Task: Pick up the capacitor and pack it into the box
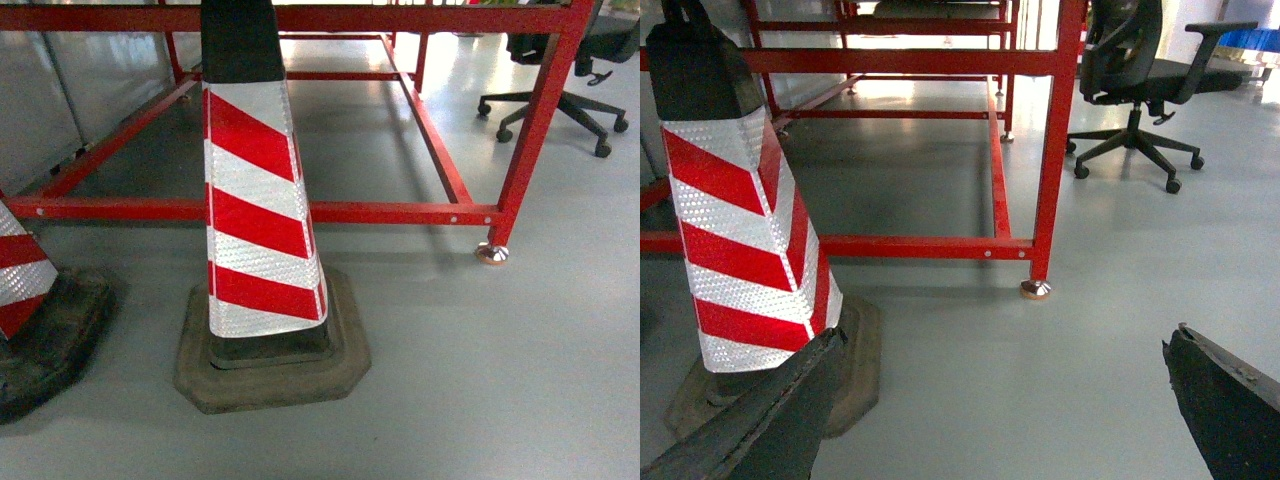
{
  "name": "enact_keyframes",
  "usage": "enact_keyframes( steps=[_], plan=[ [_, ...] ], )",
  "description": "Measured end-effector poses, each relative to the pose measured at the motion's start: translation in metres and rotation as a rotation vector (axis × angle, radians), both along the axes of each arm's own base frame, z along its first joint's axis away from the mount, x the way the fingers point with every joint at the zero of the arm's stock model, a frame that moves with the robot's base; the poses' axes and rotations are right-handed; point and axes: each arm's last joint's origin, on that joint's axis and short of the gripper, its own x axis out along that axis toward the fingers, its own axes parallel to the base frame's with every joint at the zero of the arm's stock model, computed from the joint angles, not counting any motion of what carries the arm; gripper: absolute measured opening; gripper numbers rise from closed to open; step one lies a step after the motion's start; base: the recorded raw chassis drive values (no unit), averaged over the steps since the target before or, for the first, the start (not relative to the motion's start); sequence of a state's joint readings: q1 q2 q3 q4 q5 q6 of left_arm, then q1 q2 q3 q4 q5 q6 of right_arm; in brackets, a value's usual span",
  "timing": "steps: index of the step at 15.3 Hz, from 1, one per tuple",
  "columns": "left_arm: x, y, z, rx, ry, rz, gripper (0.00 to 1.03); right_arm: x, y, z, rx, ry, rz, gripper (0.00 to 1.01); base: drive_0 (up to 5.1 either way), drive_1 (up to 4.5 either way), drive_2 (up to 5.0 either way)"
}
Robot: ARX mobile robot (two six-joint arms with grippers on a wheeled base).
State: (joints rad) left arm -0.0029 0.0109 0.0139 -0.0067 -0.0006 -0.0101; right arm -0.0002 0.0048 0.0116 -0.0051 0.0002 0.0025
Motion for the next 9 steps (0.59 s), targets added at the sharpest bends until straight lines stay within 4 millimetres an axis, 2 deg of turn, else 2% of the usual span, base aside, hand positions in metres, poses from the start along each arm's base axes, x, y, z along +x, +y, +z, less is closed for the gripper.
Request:
enact_keyframes(
  steps=[9],
  plan=[
    [0.0000, 0.0000, 0.0000, 0.005, 0.000, 0.000, 0.44, 0.0000, 0.0000, 0.0000, -0.001, 0.000, 0.002, 0.98, 0.0, 0.00, 0.0]
  ],
)
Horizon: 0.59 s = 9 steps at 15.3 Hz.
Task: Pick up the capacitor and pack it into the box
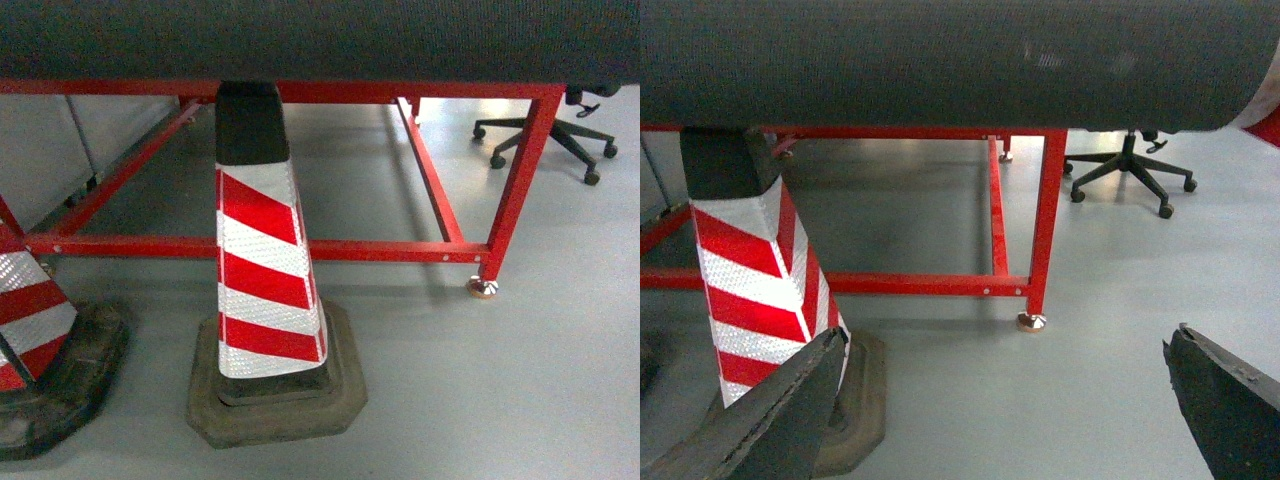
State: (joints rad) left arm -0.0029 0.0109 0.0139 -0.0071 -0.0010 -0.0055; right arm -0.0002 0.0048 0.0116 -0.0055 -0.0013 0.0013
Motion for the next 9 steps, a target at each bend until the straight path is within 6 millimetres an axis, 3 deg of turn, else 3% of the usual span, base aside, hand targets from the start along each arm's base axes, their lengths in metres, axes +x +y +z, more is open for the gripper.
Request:
enact_keyframes(
  steps=[9],
  plan=[
    [0.0000, 0.0000, 0.0001, 0.006, -0.001, -0.002, 0.44, 0.0000, -0.0001, 0.0000, 0.001, 0.000, -0.002, 0.98, 0.0, 0.00, 0.0]
  ],
)
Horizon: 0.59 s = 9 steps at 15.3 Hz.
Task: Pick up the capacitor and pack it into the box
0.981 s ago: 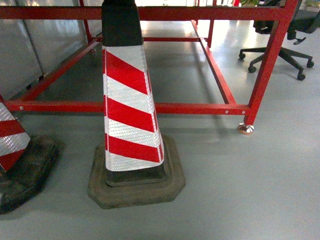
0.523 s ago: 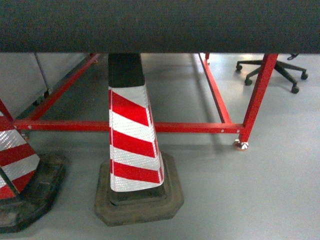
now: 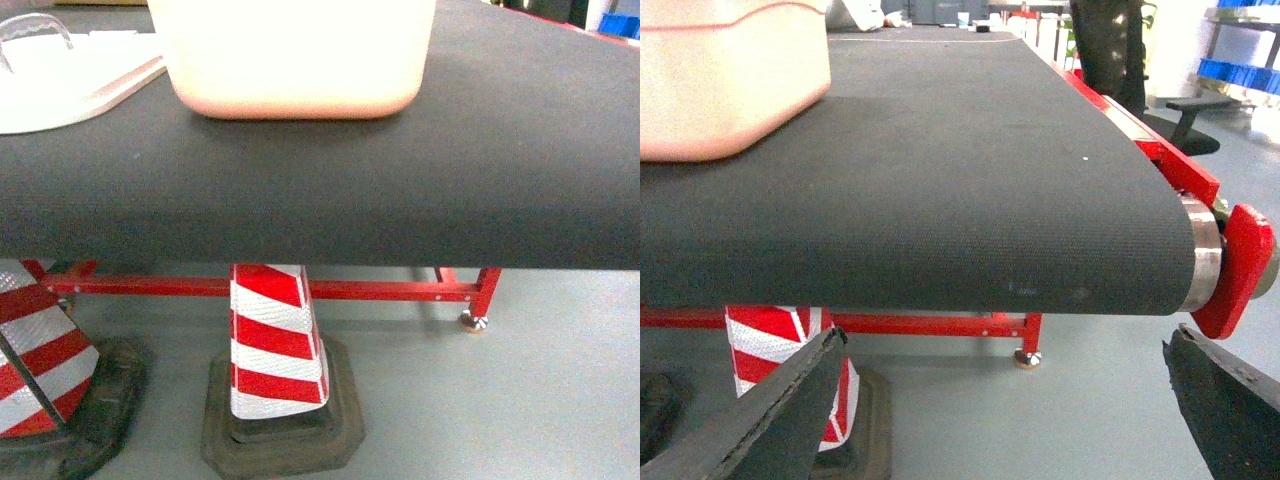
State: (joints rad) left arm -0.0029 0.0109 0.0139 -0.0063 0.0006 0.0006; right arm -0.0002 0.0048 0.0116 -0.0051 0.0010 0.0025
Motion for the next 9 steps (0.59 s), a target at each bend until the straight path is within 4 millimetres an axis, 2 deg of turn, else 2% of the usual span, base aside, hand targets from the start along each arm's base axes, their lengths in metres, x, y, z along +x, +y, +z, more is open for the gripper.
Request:
enact_keyframes(
  steps=[9],
  plan=[
    [0.0000, 0.0000, 0.0000, -0.001, 0.000, 0.002, 0.44, 0.0000, 0.0000, 0.0001, -0.001, -0.002, 0.001, 0.98, 0.0, 0.00, 0.0]
  ],
)
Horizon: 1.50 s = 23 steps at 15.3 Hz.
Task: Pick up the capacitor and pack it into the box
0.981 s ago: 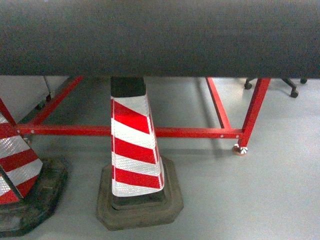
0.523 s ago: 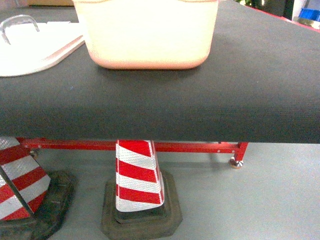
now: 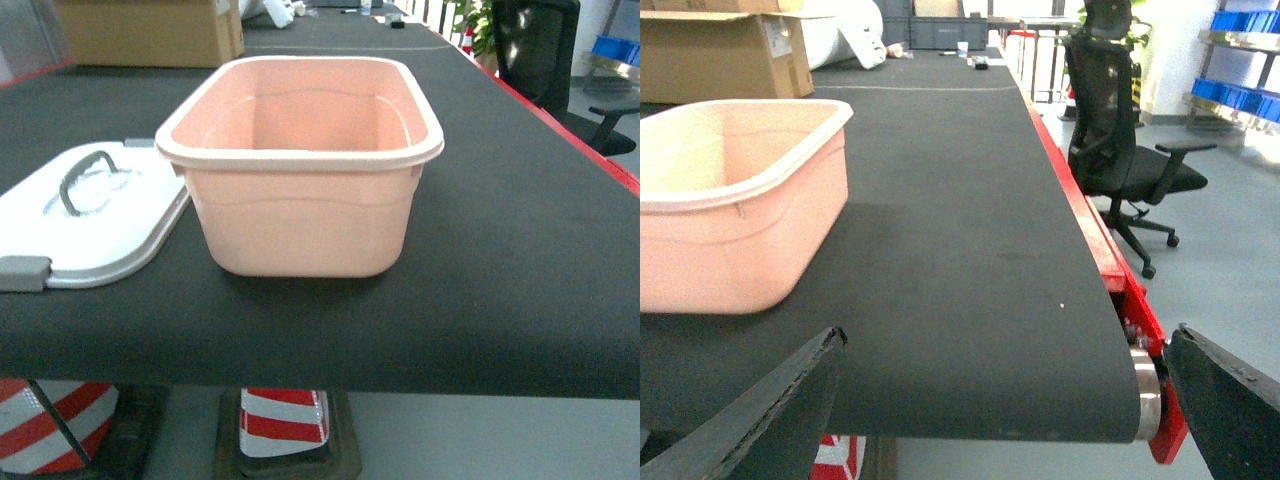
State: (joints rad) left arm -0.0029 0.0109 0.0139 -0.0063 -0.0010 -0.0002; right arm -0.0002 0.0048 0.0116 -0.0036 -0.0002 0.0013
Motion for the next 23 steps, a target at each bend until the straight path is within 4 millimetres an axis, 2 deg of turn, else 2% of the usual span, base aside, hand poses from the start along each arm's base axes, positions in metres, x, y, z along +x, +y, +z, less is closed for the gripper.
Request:
enact_keyframes(
  steps=[17, 18, 19, 21, 23],
  plan=[
    [0.000, 0.000, 0.000, 0.001, 0.000, 0.000, 0.44, 0.000, 0.000, 0.000, 0.001, 0.001, 0.000, 0.98, 0.0, 0.00, 0.0],
    [0.003, -0.001, 0.006, 0.003, -0.054, 0.064, 0.44, 0.000, 0.000, 0.000, 0.002, 0.002, -0.001, 0.98, 0.0, 0.00, 0.0],
    [0.014, -0.006, 0.013, -0.008, -0.093, 0.128, 0.44, 0.000, 0.000, 0.000, 0.001, 0.002, 0.000, 0.98, 0.0, 0.00, 0.0],
    [0.046, -0.013, 0.011, -0.002, -0.049, 0.158, 0.44, 0.000, 0.000, 0.000, 0.001, 0.002, 0.000, 0.98, 0.0, 0.00, 0.0],
    [0.101, -0.022, 0.045, -0.025, -0.171, 0.081, 0.44, 0.000, 0.000, 0.000, 0.001, 0.001, 0.000, 0.98, 0.0, 0.00, 0.0]
  ],
)
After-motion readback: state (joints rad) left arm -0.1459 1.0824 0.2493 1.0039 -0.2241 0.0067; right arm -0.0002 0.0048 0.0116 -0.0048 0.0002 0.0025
